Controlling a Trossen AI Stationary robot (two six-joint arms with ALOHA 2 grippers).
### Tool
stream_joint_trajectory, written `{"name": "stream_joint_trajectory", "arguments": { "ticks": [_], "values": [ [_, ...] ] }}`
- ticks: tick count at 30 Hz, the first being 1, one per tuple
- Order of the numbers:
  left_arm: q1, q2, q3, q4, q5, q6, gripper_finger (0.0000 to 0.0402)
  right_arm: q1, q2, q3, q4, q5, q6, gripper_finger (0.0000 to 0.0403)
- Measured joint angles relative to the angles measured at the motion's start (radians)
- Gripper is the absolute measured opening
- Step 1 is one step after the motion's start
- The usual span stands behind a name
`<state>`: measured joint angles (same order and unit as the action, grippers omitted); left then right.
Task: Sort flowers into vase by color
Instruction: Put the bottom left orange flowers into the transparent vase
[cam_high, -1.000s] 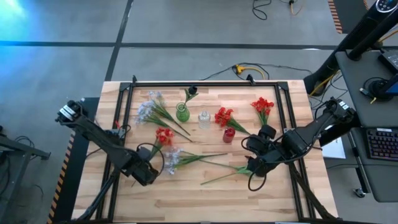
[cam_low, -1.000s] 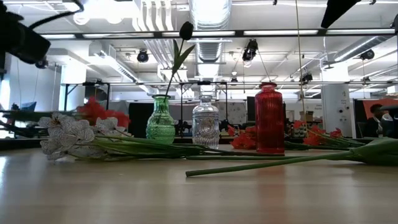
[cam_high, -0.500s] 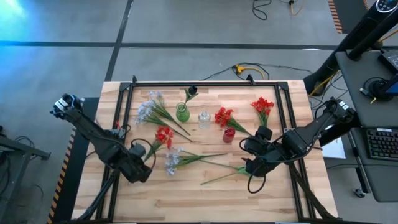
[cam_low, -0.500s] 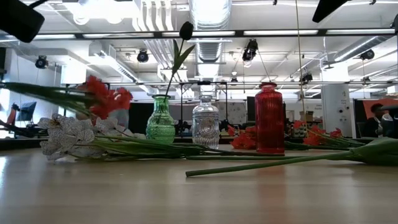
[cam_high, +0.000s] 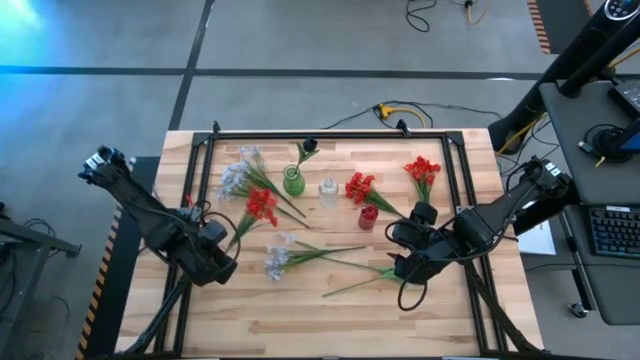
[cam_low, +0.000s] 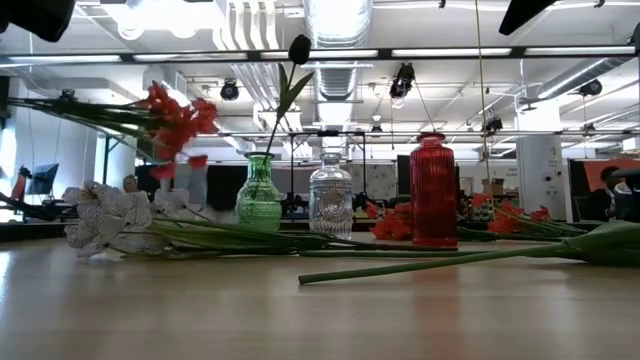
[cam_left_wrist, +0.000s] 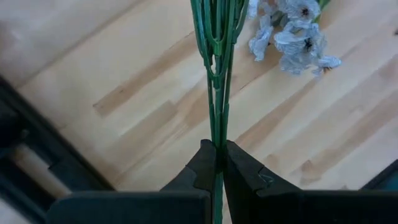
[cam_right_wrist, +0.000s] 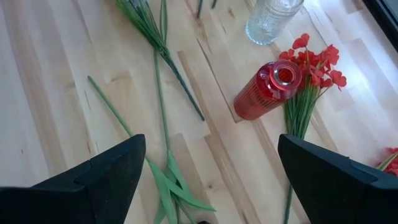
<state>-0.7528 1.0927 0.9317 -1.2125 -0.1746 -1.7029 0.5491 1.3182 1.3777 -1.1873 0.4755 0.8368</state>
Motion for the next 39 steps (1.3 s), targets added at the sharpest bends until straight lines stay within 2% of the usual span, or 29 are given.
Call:
{"name": "stream_joint_trajectory", "arguments": {
  "ticks": [7,10,14,17,22,26,34,39],
  "values": [
    [0.0,0.029,0.121,-0.166,-0.006,-0.021,0.0,0.0,0.0,0.0,0.003,0.023,0.0,0.0358],
    [-0.001,0.049,0.178,-0.164,-0.079,0.029,0.0,0.0,0.0,0.0,0.004,0.032,-0.008,0.0358],
    [-0.005,0.091,0.264,-0.164,-0.203,0.109,0.0,0.0,0.0,0.0,0.027,0.086,-0.037,0.0359],
    [-0.007,0.132,0.333,-0.149,-0.258,0.188,0.0,0.002,0.0,-0.001,0.044,0.135,-0.056,0.0359],
    [-0.013,0.219,0.432,-0.082,-0.375,0.399,0.0,0.004,0.0,-0.033,0.149,0.188,-0.123,0.0359],
    [-0.013,0.278,0.503,-0.1,-0.444,0.457,0.0,0.005,0.0,-0.078,0.26,0.207,-0.17,0.0359],
    [-0.019,0.314,0.545,-0.08,-0.579,0.566,0.0,0.005,-0.002,-0.171,0.397,0.341,-0.179,0.0359],
    [-0.019,0.313,0.525,0.038,-0.645,0.734,0.0,0.005,-0.007,-0.238,0.495,0.41,-0.203,0.0359]
  ]
}}
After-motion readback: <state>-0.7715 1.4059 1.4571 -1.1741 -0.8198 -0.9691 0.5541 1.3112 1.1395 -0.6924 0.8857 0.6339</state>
